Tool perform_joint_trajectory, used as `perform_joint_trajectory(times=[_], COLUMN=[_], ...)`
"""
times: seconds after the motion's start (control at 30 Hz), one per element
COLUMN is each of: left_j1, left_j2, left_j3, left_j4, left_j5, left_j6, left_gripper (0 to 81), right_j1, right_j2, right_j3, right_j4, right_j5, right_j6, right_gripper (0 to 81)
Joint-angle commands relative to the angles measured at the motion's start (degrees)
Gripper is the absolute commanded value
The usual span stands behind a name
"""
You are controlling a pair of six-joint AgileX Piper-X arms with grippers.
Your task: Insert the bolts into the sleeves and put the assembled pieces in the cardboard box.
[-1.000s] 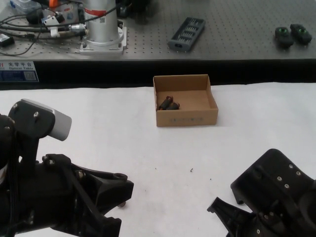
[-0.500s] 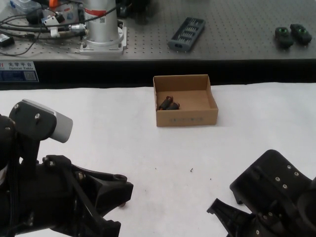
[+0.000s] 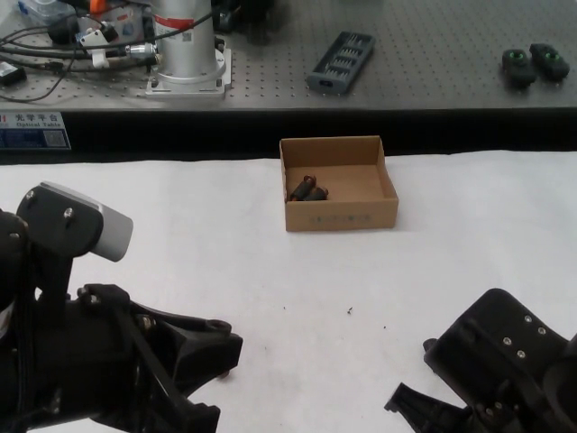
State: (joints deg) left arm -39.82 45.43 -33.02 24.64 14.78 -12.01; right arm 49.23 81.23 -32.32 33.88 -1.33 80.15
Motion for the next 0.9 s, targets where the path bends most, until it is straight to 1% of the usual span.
perform_joint_trajectory(times=[0.0, 0.07, 0.1, 0.2, 0.27, 0.3, 0.33, 0.47, 0.57, 0.7, 0.87], left_j1=[0.19, 0.19, 0.19, 0.19, 0.19, 0.19, 0.19, 0.19, 0.19, 0.19, 0.19], left_j2=[-0.57, -0.57, -0.57, -0.57, -0.57, -0.57, -0.57, -0.57, -0.57, -0.57, -0.57], left_j3=[-0.32, -0.32, -0.32, -0.32, -0.32, -0.32, -0.32, -0.32, -0.32, -0.32, -0.32], left_j4=[0.95, 2.05, 2.53, 2.82, 2.82, 2.82, 2.82, 2.82, 2.82, 2.82, 2.82], left_j5=[0.11, 0.11, 0.11, 0.11, 0.11, 0.11, 0.11, 0.11, 0.11, 0.11, 0.11], left_j6=[0.79, 0.79, 0.79, 0.79, 0.79, 0.79, 0.79, 0.79, 0.79, 0.79, 0.79], left_gripper=[11.3, 11.3, 11.3, 11.3, 11.3, 11.3, 11.3, 11.3, 11.3, 11.3, 11.3], right_j1=[0.24, 0.24, 0.24, 0.24, 0.24, 0.24, 0.24, 0.24, 0.24, 0.24, 0.24], right_j2=[0.13, 0.13, 0.13, 0.13, 0.13, 0.13, 0.13, 0.13, 0.13, 0.13, 0.13], right_j3=[0.25, 0.25, 0.25, 0.25, 0.25, 0.25, 0.25, 0.25, 0.09, -0.06, -0.06], right_j4=[-0.43, -0.78, -0.76, 0.58, 2.09, 2.88, 3.37, 5.08, 6.93, 12.15, 16.72], right_j5=[-0.29, -0.53, -0.82, -2.1, -2.6, -3.05, -3.34, -6.15, -7.81, -8.74, -8.55], right_j6=[-1.16, -3.72, -5.23, -9.85, -12.82, -14.75, -16.84, -24.52, -34.12, -52.01, -65.83], right_gripper=[24.1, 23.7, 22.2, 12.3, 2.6, 1.7, 4.3, 4.2, 4.2, 4.2, 4.2])
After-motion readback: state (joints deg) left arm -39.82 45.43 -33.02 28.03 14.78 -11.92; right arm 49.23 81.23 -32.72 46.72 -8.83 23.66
